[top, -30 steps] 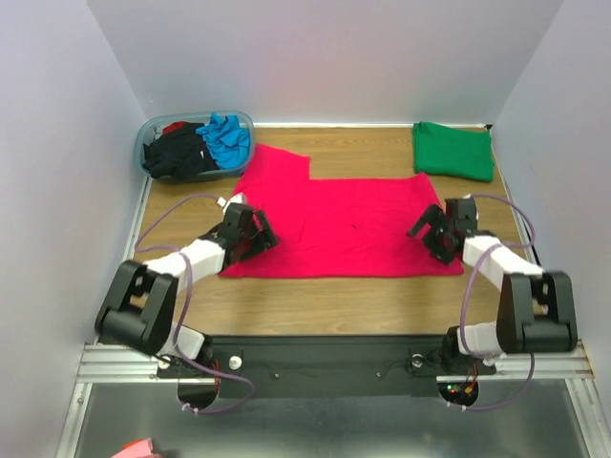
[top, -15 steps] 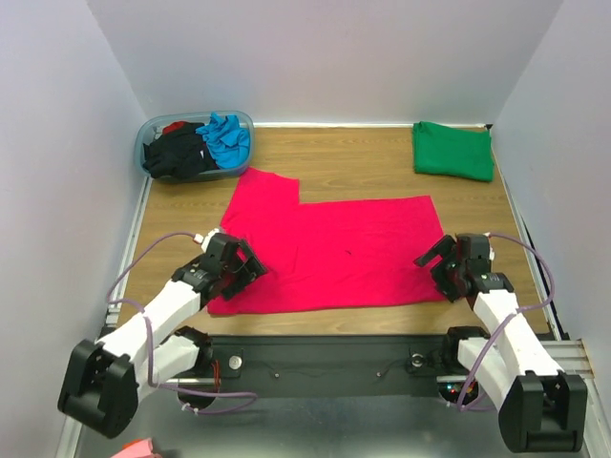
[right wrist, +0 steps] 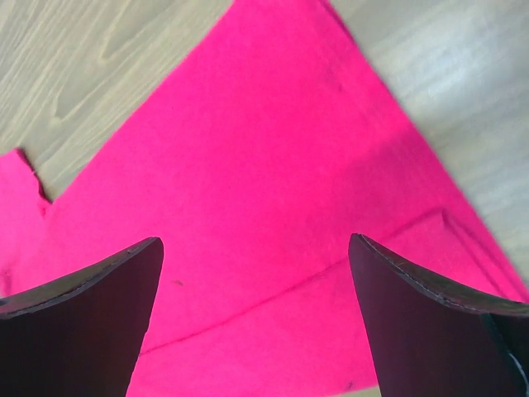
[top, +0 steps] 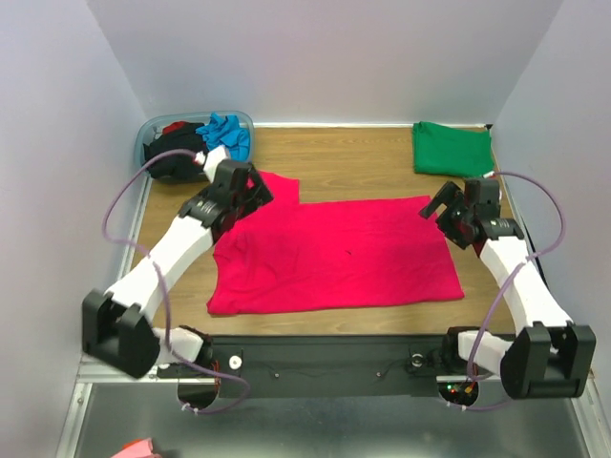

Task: Fold and stack the t-shirts
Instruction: Fold the tshirt

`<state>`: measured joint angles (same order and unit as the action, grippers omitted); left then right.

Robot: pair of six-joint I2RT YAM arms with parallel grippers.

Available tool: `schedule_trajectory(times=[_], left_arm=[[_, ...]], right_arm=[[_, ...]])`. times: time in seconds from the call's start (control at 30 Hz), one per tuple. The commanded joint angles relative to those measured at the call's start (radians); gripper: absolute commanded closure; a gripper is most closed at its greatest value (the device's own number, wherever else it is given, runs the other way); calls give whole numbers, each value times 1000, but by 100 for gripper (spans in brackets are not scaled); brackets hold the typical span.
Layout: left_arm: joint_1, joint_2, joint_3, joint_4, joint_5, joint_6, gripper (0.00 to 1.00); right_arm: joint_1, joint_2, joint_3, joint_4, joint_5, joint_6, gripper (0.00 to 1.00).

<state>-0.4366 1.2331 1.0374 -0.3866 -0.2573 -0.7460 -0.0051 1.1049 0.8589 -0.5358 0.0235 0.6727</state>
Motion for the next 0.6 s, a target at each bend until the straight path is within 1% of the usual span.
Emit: schedule_trajectory(times=[0.0, 0.03, 0.07, 0.17, 0.2, 0.23, 0.27, 0.33, 0.37, 0.47, 0.5, 0.57], left_arm=[[10, 222, 201, 51, -66, 169, 2], [12, 273, 249, 46, -75, 187, 2], [13, 364, 341, 38, -82, 216, 2], [28, 500, 494, -12, -117, 241, 2], [35, 581, 589, -43, -134, 250, 2], [44, 620, 634, -55, -155, 257, 2], [65, 694, 717, -81, -157, 261, 2], [100, 774, 801, -138, -146, 263, 2], [110, 845, 875, -150, -148, 261, 2], [122, 937, 967, -167, -163, 298, 2], [124, 992, 1028, -185, -168, 304, 2], [125, 1037, 1078, -205, -166, 313, 2]], right_arm=[[-1, 82, 87, 11, 53, -61, 0], [-1, 123, 118, 13, 68, -64, 0], [-1, 144, 130, 13, 72, -70, 0], [-1, 205, 166, 13, 85, -82, 0], [-1, 219, 170, 11, 85, -87, 0], [-1, 231, 172, 14, 93, -88, 0], [-1, 251, 178, 14, 101, -88, 0], [-1, 277, 184, 13, 122, -90, 0], [-1, 282, 184, 13, 130, -88, 0], [-1, 303, 189, 22, 133, -78, 0], [-1, 317, 193, 23, 131, -81, 0], [-1, 326, 192, 25, 131, -82, 0]])
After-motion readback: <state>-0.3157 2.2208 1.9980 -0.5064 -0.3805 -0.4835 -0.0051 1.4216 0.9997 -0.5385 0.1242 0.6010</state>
